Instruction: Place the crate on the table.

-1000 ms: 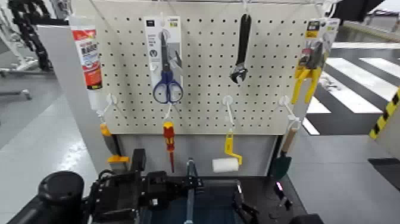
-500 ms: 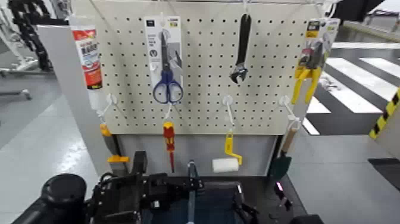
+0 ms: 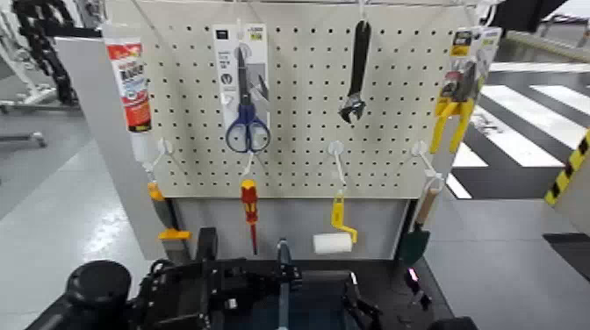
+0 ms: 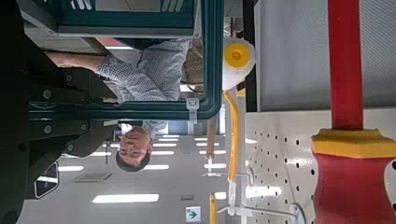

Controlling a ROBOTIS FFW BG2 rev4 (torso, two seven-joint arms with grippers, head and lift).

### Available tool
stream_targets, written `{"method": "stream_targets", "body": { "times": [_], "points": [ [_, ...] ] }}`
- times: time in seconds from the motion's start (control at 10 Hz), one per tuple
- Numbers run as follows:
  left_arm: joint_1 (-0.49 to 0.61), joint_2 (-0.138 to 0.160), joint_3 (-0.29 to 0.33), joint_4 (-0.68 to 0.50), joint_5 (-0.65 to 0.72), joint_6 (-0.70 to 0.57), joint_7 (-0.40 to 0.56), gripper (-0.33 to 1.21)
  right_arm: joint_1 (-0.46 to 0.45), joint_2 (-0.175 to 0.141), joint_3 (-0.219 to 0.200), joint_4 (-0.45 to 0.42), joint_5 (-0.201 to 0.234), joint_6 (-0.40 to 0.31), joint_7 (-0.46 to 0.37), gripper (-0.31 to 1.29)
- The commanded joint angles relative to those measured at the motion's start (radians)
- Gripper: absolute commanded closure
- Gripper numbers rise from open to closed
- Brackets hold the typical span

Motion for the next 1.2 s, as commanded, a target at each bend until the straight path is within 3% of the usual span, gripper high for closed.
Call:
{"method": "stream_targets", "body": {
  "times": [0.1, 0.3, 0.6, 0.8, 0.9, 1.2],
  "points": [
    [-0.004, -0.001, -0.016, 0.019, 0.000, -0.007, -0.013, 1.13, 0.000, 0.000, 0.000, 0.002, 0.000, -0.003, 0.000, 0.15],
    [-0.006, -0.003, -0.016, 0.023, 0.000, -0.008, -0.019, 1.13, 0.000, 0.000, 0.000, 0.002, 0.000, -0.004, 0.000, 0.15],
    [-0.006, -0.003, -0.010, 0.023, 0.000, -0.020, -0.029, 0.77, 0.000, 0.000, 0.000, 0.002, -0.002, -0.004, 0.000, 0.15],
    [-0.003, -0.001, -0.004, 0.002, -0.004, -0.031, -0.026, 0.25, 0.002, 0.000, -0.002, 0.002, -0.005, -0.006, 0.000, 0.15],
    [0.000, -0.003, 0.019, -0.029, -0.043, -0.036, -0.020, 0.10, 0.003, 0.000, -0.002, 0.000, -0.006, -0.006, 0.000, 0.15],
    [0.040, -0.009, 0.088, -0.110, -0.162, -0.065, -0.008, 0.14, 0.005, 0.000, -0.002, 0.000, -0.006, -0.004, 0.000, 0.15]
  ]
}}
